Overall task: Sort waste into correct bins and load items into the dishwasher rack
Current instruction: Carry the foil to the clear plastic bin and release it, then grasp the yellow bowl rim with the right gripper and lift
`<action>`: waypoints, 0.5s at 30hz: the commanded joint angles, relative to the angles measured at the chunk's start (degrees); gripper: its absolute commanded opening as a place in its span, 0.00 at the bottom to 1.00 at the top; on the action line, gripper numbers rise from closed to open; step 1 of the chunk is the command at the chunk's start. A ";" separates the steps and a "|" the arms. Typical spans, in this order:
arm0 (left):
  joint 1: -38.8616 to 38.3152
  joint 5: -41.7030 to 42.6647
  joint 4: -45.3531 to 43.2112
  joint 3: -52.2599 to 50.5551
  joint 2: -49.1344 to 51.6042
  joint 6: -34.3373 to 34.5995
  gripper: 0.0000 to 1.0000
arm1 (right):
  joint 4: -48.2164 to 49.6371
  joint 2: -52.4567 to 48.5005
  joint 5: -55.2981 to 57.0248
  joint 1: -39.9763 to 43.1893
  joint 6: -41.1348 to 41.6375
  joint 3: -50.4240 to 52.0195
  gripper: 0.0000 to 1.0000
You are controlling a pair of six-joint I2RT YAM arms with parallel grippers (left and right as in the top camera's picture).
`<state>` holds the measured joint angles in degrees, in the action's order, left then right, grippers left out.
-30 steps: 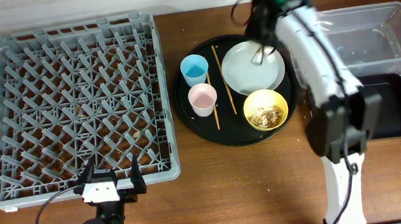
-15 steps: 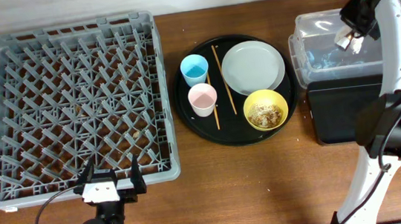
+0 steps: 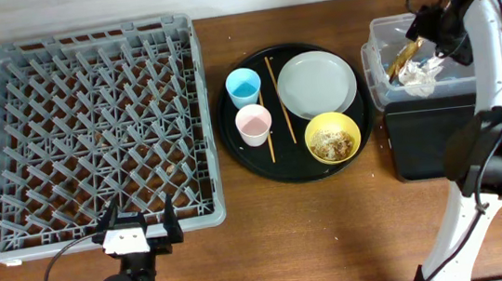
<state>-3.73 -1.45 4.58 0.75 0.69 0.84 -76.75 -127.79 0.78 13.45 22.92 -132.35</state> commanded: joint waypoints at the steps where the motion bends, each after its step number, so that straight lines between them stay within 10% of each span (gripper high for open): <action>1: 0.04 0.66 0.22 -0.22 -0.33 -0.48 0.99 | -6.27 8.59 -10.82 -2.34 -8.33 -6.93 0.88; 15: 0.04 0.66 0.22 -0.22 -0.33 -0.48 0.99 | -12.28 13.53 -3.08 -28.46 -8.72 9.27 0.88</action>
<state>-3.73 -1.43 4.58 0.75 0.69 0.84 -91.92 -113.06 -5.43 -11.75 11.97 -130.69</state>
